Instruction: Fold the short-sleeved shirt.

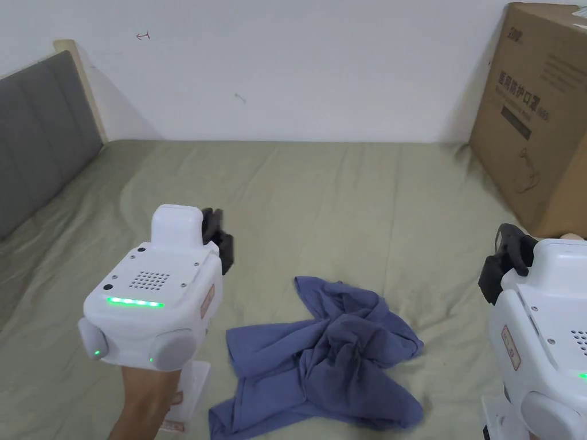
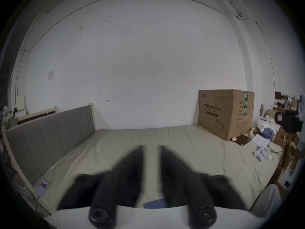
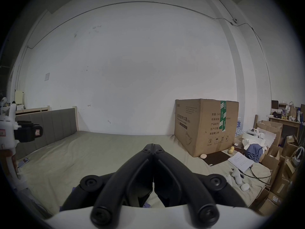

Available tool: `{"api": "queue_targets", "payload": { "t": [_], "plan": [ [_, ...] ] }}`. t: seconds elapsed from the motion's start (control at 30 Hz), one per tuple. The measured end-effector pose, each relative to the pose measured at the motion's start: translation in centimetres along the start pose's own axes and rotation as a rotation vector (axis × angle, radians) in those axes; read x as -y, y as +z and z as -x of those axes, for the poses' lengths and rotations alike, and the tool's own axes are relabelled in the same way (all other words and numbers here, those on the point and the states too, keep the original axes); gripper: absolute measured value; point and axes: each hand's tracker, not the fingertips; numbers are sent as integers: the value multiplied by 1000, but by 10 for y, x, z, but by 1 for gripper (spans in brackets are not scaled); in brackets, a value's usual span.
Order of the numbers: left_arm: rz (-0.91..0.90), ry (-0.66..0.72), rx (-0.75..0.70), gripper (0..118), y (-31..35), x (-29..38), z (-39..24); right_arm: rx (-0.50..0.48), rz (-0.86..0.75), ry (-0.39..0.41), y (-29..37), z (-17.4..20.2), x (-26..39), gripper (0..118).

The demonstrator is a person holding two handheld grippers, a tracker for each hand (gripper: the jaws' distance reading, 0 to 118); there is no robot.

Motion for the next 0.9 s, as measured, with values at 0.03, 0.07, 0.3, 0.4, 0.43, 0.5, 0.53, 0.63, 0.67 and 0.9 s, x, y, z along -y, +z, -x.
{"api": "queue_targets", "payload": {
  "t": [0.03,0.07,0.3,0.4,0.43,0.5,0.53,0.63,0.67,0.9],
  "plan": [
    [-11,25,-8,0,3,2,4,-5,-1,0,0,2,0,0],
    [-1,33,2,0,4,3,8,-9,0,-1,-1,4,0,0],
    [82,68,-21,0,-1,11,20,-29,5,6,-2,12,2,0],
    [262,121,-21,0,-14,29,27,-33,15,6,-3,13,5,0],
    [303,140,-18,0,-16,39,28,-35,20,6,-4,13,7,0],
    [366,179,4,0,-17,61,31,-36,32,9,-5,13,11,0],
    [400,194,6,0,-17,73,31,-36,37,10,-5,12,12,0],
    [519,216,4,0,-17,108,28,-35,53,13,-7,11,18,0],
    [569,217,6,0,-19,118,26,-35,59,14,-8,10,20,0],
    [840,224,3,104,-26,180,12,-30,103,19,-15,8,33,0]
  ]
}}
